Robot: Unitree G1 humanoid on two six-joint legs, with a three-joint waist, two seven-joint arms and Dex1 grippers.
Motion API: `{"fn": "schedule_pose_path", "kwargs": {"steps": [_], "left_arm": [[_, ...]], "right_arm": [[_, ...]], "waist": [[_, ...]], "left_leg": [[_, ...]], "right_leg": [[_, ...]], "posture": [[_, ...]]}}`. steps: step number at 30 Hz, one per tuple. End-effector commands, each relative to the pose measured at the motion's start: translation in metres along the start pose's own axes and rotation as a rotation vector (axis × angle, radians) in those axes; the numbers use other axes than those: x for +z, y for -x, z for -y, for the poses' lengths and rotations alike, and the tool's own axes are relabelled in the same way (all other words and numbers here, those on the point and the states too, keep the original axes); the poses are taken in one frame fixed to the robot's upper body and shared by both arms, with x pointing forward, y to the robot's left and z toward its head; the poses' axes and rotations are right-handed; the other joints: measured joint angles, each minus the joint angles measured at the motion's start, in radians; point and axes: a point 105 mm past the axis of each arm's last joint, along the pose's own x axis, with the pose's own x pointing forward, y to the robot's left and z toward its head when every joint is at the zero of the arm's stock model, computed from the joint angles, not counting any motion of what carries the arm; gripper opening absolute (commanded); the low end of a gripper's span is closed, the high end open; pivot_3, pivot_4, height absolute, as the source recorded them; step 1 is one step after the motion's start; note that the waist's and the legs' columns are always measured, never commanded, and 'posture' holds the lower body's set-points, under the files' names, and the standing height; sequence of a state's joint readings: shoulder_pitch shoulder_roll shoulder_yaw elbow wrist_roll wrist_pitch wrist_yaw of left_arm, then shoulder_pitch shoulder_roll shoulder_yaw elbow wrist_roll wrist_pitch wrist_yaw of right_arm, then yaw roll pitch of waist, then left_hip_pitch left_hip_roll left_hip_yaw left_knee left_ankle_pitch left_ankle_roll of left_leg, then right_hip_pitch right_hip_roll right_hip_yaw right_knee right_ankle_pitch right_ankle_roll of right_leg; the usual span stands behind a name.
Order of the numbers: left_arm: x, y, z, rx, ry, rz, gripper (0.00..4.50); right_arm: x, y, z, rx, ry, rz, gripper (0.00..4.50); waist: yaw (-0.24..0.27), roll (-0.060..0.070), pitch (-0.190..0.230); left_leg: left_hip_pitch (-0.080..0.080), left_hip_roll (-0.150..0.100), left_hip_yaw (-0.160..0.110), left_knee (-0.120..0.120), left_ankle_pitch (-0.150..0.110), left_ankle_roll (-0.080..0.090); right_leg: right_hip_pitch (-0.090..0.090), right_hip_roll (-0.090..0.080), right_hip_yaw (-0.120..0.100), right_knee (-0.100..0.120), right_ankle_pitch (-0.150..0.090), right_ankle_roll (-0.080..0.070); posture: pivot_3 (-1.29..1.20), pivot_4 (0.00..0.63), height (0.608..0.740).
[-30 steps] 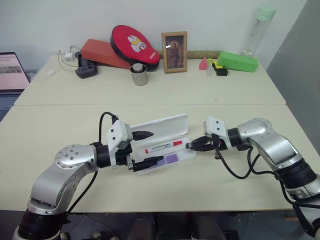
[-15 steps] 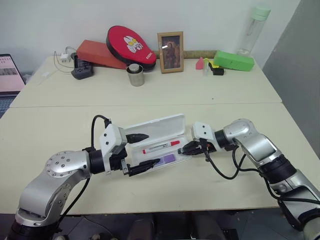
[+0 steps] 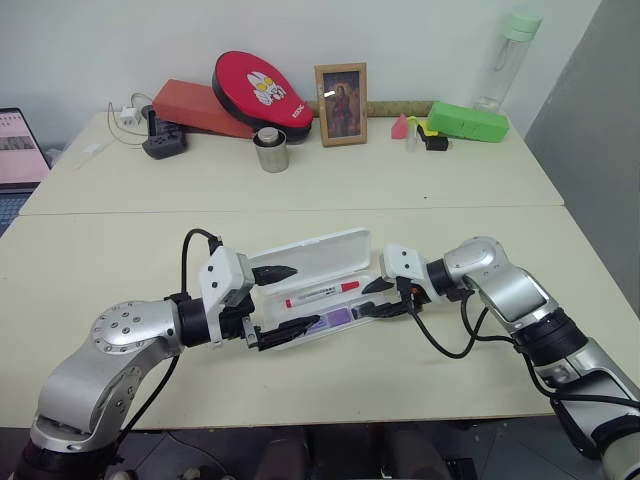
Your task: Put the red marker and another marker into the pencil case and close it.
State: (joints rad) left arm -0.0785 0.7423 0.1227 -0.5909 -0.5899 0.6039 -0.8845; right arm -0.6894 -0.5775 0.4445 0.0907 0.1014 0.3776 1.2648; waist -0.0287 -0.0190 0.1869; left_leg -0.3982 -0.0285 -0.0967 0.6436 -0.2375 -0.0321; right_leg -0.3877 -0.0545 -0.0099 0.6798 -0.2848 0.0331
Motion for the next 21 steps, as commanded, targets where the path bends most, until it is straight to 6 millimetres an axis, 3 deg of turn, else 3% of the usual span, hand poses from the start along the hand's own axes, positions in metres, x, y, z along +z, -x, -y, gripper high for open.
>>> {"fn": "schedule_pose_path", "kwargs": {"steps": [1,5,7,16,21], "left_arm": [[0.009,0.000,0.000,-0.010,-0.037,0.017,4.50],[0.011,0.000,0.000,-0.012,-0.039,0.018,4.50],[0.012,0.002,0.000,-0.009,-0.040,0.019,4.50],[0.041,0.018,-0.007,0.080,0.004,0.128,4.50],[0.057,0.042,-0.016,0.169,0.050,0.199,4.50]], "right_arm": [[0.020,0.009,0.007,-0.032,0.057,0.052,3.32],[0.028,0.012,0.007,-0.032,0.070,0.077,4.23],[0.035,0.017,0.005,-0.028,0.078,0.101,4.45],[0.103,0.065,0.007,-0.024,0.113,0.391,4.45],[0.125,0.072,0.053,-0.193,0.092,0.441,4.45]], "waist": [[0.000,0.000,0.000],[0.000,0.000,0.000],[0.000,0.000,0.000],[-0.002,0.000,0.000],[-0.005,0.000,0.000]], "left_leg": [[0.000,0.000,0.000,0.000,0.000,0.000],[0.000,0.000,0.000,0.000,0.000,0.000],[0.000,0.000,0.000,0.000,0.000,0.000],[0.000,0.001,0.000,0.000,0.000,0.000],[0.001,0.002,0.000,0.000,0.000,0.000]], "right_leg": [[0.000,0.000,0.000,0.000,0.000,0.000],[0.000,0.000,0.000,0.000,0.000,0.000],[0.000,0.000,0.000,0.000,0.000,0.000],[0.000,0.000,0.000,0.000,0.000,0.000],[0.000,0.000,0.000,0.000,0.001,-0.001]], "posture": [[0.00,0.150,0.740],[0.00,0.150,0.740],[0.00,0.150,0.740],[0.00,0.150,0.740],[0.00,0.150,0.740]]}}
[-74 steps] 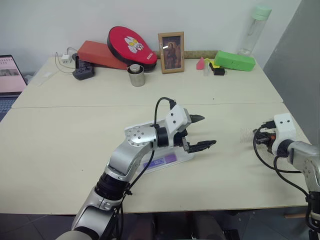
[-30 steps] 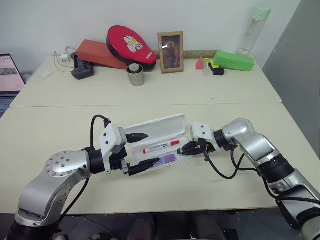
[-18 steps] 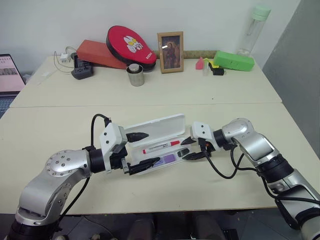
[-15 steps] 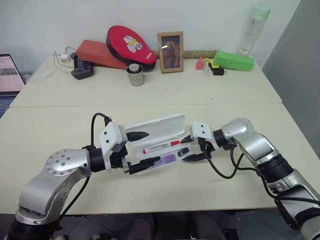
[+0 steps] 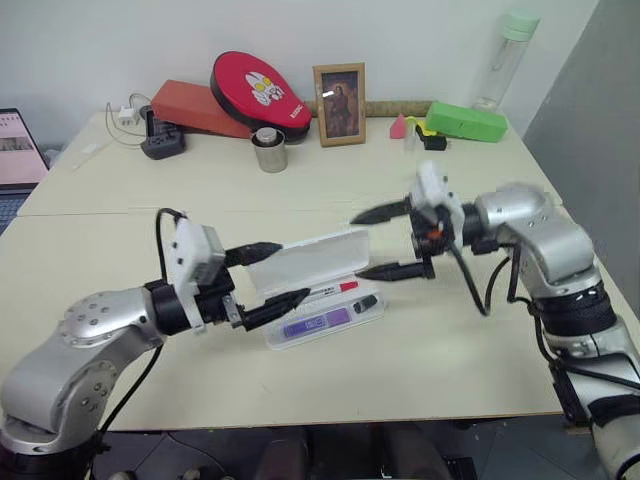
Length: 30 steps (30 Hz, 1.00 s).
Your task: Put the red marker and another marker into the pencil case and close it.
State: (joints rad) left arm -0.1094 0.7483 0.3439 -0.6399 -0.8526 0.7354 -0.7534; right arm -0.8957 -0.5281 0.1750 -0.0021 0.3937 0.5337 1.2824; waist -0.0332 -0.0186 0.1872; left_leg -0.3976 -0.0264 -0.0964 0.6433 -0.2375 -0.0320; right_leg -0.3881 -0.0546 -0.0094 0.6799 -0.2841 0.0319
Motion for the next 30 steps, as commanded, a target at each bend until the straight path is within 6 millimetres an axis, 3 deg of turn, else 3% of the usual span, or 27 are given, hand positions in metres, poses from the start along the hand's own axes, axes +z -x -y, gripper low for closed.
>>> {"fn": "schedule_pose_path", "kwargs": {"steps": [1,5,11,20,30], "left_arm": [[0.020,0.017,-0.002,0.053,-0.012,0.053,4.50],[0.025,0.034,-0.014,0.146,-0.014,0.059,4.50],[0.025,0.048,-0.019,0.210,-0.010,0.048,4.50],[0.025,0.053,-0.018,0.246,-0.004,0.052,4.50],[0.018,0.050,-0.009,0.188,0.009,0.006,4.50]], "right_arm": [[0.011,-0.001,0.037,-0.146,0.014,0.015,4.45],[-0.003,-0.027,0.060,-0.171,0.011,-0.071,3.99],[-0.019,-0.048,0.074,-0.186,0.026,-0.169,2.33],[-0.029,-0.059,0.080,-0.176,0.058,-0.240,0.20],[-0.046,-0.061,0.042,0.029,0.109,-0.298,0.05]], "waist": [[-0.001,0.000,0.000],[0.000,0.000,0.000],[0.003,0.000,0.000],[0.001,0.001,0.000],[0.002,0.001,0.000]], "left_leg": [[0.000,0.000,0.000,0.000,0.000,0.000],[0.000,0.000,0.001,-0.001,0.000,0.000],[0.000,0.000,0.002,-0.001,0.000,-0.001],[-0.001,0.000,0.001,-0.002,0.000,-0.001],[0.000,0.000,0.001,-0.002,0.000,-0.001]], "right_leg": [[0.000,0.000,0.000,0.000,0.000,0.000],[-0.001,0.001,0.000,0.000,0.000,-0.001],[-0.001,0.001,0.001,0.000,0.000,-0.001],[-0.002,0.001,0.001,0.000,0.000,-0.001],[-0.002,0.001,0.001,0.000,0.000,-0.001]], "posture": [[0.00,0.150,0.740],[0.00,0.150,0.740],[0.00,0.150,0.740],[0.00,0.150,0.740],[0.00,0.150,0.740]]}}
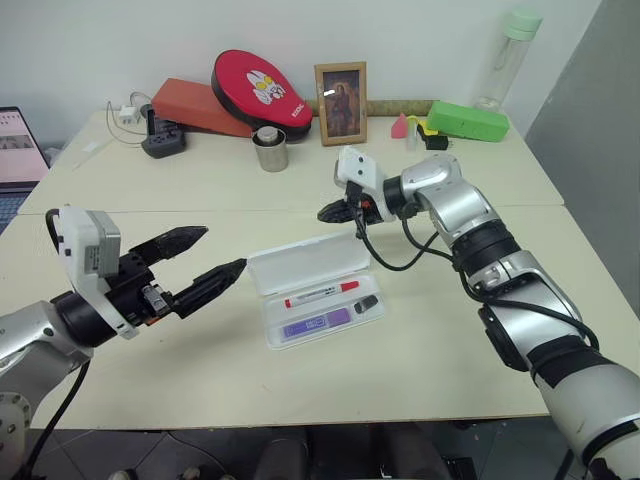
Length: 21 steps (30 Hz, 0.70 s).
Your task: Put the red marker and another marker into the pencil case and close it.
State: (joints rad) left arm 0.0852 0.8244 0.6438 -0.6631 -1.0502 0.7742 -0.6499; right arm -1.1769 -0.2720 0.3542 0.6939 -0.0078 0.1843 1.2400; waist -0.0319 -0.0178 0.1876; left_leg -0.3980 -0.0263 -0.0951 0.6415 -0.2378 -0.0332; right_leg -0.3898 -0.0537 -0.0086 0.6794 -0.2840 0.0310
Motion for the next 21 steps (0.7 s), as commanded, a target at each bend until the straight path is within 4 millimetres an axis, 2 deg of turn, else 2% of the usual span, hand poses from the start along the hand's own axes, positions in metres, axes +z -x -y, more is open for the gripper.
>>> {"fn": "schedule_pose_path", "kwargs": {"steps": [1,6,12,16,21], "left_arm": [[0.007,0.000,0.007,-0.034,-0.047,0.002,4.50],[0.000,-0.002,0.010,-0.068,-0.049,-0.038,4.50],[-0.013,-0.005,0.019,-0.151,-0.042,-0.108,4.50],[-0.027,-0.005,0.021,-0.190,-0.058,-0.190,4.50],[-0.028,-0.007,0.023,-0.219,-0.066,-0.193,4.50]], "right_arm": [[0.007,0.004,-0.015,0.060,0.070,0.007,0.05],[0.003,0.009,-0.033,0.111,0.077,0.006,0.05],[-0.016,0.014,-0.072,0.215,0.074,-0.034,0.05],[-0.046,0.006,-0.084,0.207,0.062,-0.151,0.05],[-0.076,-0.003,-0.089,0.183,0.054,-0.265,0.05]], "waist": [[0.000,0.000,0.000],[0.001,0.000,0.000],[0.002,0.000,0.000],[-0.001,0.000,0.000],[-0.001,0.000,0.000]], "left_leg": [[0.000,0.000,0.000,0.000,0.000,0.000],[0.000,0.000,0.000,0.000,0.000,0.000],[0.000,0.000,0.000,0.000,0.000,0.000],[0.001,0.001,0.000,-0.001,0.000,0.000],[0.002,0.002,0.000,-0.002,0.000,0.000]], "right_leg": [[0.000,0.000,0.000,0.000,0.000,0.000],[0.000,0.000,0.000,0.000,0.000,0.000],[0.000,0.000,0.000,0.000,0.000,0.000],[0.000,0.000,0.000,0.000,0.000,-0.001],[0.001,0.000,0.000,0.000,-0.001,-0.003]], "posture": [[0.00,0.150,0.740],[0.00,0.150,0.740],[0.00,0.150,0.740],[0.00,0.150,0.740],[0.00,0.150,0.740]]}}
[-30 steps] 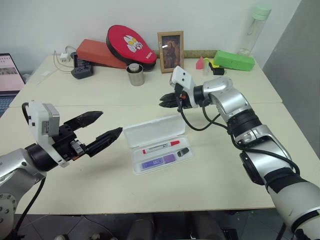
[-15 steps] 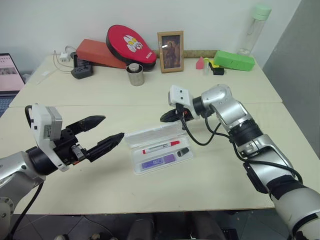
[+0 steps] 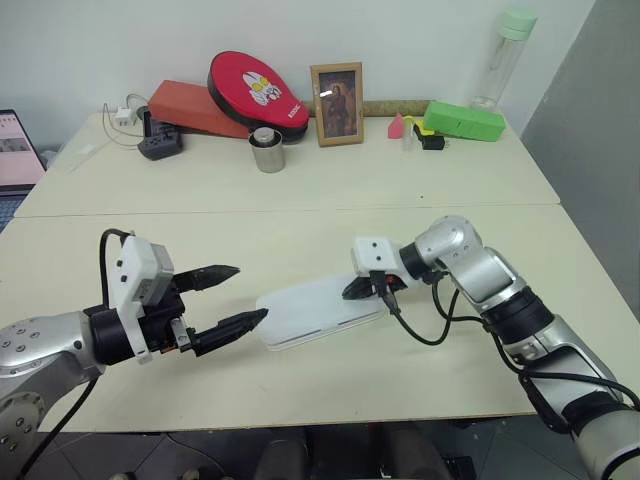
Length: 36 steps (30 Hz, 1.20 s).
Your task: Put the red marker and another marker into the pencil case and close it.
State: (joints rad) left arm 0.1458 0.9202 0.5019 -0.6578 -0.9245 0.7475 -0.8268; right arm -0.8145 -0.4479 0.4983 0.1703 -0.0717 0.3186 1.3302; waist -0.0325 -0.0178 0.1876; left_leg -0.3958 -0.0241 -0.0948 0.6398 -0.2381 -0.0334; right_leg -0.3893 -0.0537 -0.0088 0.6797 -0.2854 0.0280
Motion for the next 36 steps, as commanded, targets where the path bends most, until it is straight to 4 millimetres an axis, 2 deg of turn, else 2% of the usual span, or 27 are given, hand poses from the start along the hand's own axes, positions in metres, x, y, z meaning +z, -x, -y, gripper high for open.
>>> {"fn": "schedule_pose_path", "kwargs": {"steps": [1,4,8,9,11,13,17,20,21,23,25,29,31,32,36], "left_arm": [[0.008,-0.002,0.001,-0.024,-0.053,0.012,4.50],[0.009,-0.002,0.000,-0.025,-0.059,0.010,4.50],[0.009,-0.002,0.000,-0.022,-0.042,0.016,4.50],[0.010,-0.003,-0.001,-0.017,-0.036,0.026,4.50],[0.015,-0.005,-0.010,0.037,-0.025,0.070,4.50],[0.017,-0.006,-0.017,0.075,-0.016,0.098,4.50],[0.021,-0.006,-0.050,0.273,-0.002,0.165,4.50],[0.013,-0.001,-0.069,0.377,-0.004,0.148,4.50],[0.007,0.001,-0.077,0.412,-0.004,0.137,4.50],[-0.005,0.005,-0.098,0.490,0.004,0.109,4.50],[-0.012,0.004,-0.109,0.522,-0.003,0.077,4.50],[-0.016,0.002,-0.119,0.523,0.000,0.092,4.50],[-0.017,0.003,-0.120,0.520,-0.004,0.087,4.50],[-0.018,0.003,-0.121,0.519,-0.006,0.086,4.50],[-0.022,0.003,-0.121,0.521,-0.011,0.078,4.50]], "right_arm": [[-0.021,-0.011,-0.004,-0.010,-0.006,-0.100,0.05],[-0.024,-0.013,-0.006,-0.005,-0.029,-0.096,0.05],[-0.014,-0.007,-0.006,-0.011,-0.053,-0.027,0.05],[-0.008,-0.003,-0.005,-0.018,-0.067,0.014,0.05],[0.016,0.018,0.000,-0.064,-0.111,0.193,0.05],[0.026,0.032,0.005,-0.121,-0.139,0.287,0.05],[0.011,0.061,0.031,-0.385,-0.217,0.344,0.05],[-0.003,0.086,0.046,-0.550,-0.326,0.373,0.05],[-0.012,0.096,0.048,-0.603,-0.367,0.362,0.33],[-0.034,0.116,0.046,-0.690,-0.446,0.311,0.49],[-0.044,0.123,0.041,-0.720,-0.479,0.281,1.05],[-0.051,0.126,0.033,-0.736,-0.504,0.267,2.08],[-0.050,0.125,0.031,-0.742,-0.508,0.276,2.43],[-0.049,0.125,0.031,-0.747,-0.510,0.280,2.82],[-0.051,0.123,0.027,-0.752,-0.530,0.287,3.79]], "waist": [[0.000,-0.001,0.000],[0.000,-0.001,-0.001],[0.000,-0.001,-0.001],[0.000,-0.001,-0.001],[0.001,-0.001,-0.001],[0.004,0.000,0.000],[0.005,-0.001,0.000],[0.004,-0.001,0.000],[0.004,-0.001,0.000],[0.005,-0.001,0.000],[0.008,-0.001,0.000],[0.005,-0.001,0.000],[0.000,-0.001,0.000],[-0.001,-0.001,0.000],[0.000,-0.001,0.000]], "left_leg": [[0.002,0.000,0.000,0.000,0.000,0.000],[0.005,0.001,0.001,-0.001,0.000,0.000],[0.008,0.001,0.001,-0.003,0.000,0.000],[0.008,0.001,0.001,-0.003,0.000,0.000],[0.008,0.001,0.001,-0.003,0.000,0.000],[0.007,0.001,0.001,-0.004,0.000,0.000],[0.003,0.001,0.000,-0.004,0.000,0.000],[0.003,0.001,0.000,-0.004,0.000,0.000],[0.003,0.000,0.000,-0.004,0.000,0.000],[0.002,0.000,0.000,-0.005,0.000,0.000],[0.002,0.000,0.000,-0.005,0.000,0.000],[0.001,-0.001,0.002,-0.006,0.000,0.000],[0.002,0.000,0.002,-0.005,0.000,0.000],[0.002,0.001,0.002,-0.005,0.000,0.000],[0.002,0.001,0.002,-0.006,0.000,0.000]], "right_leg": [[0.001,0.000,0.000,0.000,0.000,0.000],[0.004,0.000,0.000,0.000,-0.001,-0.001],[0.005,0.000,0.001,0.000,-0.001,-0.001],[0.005,0.000,0.001,0.000,-0.001,-0.001],[0.005,0.000,0.001,0.000,-0.001,-0.001],[0.005,0.000,0.000,0.000,-0.001,-0.001],[0.001,0.000,0.000,0.000,0.000,-0.001],[0.001,0.000,0.000,0.000,0.000,-0.001],[0.001,0.000,0.000,0.000,0.000,-0.001],[0.000,0.000,0.000,0.000,0.000,-0.001],[0.000,0.000,0.000,-0.001,-0.001,-0.001],[0.000,0.000,0.000,-0.001,-0.001,-0.001],[0.000,0.000,0.000,-0.001,0.000,-0.001],[0.000,0.000,0.001,0.000,0.000,-0.001],[0.000,0.000,0.000,0.000,0.000,-0.001]], "posture": [[0.00,0.150,0.740],[0.00,0.150,0.740],[0.00,0.150,0.740],[0.00,0.150,0.740],[0.00,0.150,0.740],[0.00,0.150,0.740],[0.00,0.150,0.740],[0.00,0.150,0.740],[0.00,0.150,0.740],[0.00,0.150,0.740],[0.00,0.150,0.740],[0.00,0.150,0.740],[0.00,0.150,0.740],[0.00,0.150,0.740],[0.00,0.150,0.740]]}}
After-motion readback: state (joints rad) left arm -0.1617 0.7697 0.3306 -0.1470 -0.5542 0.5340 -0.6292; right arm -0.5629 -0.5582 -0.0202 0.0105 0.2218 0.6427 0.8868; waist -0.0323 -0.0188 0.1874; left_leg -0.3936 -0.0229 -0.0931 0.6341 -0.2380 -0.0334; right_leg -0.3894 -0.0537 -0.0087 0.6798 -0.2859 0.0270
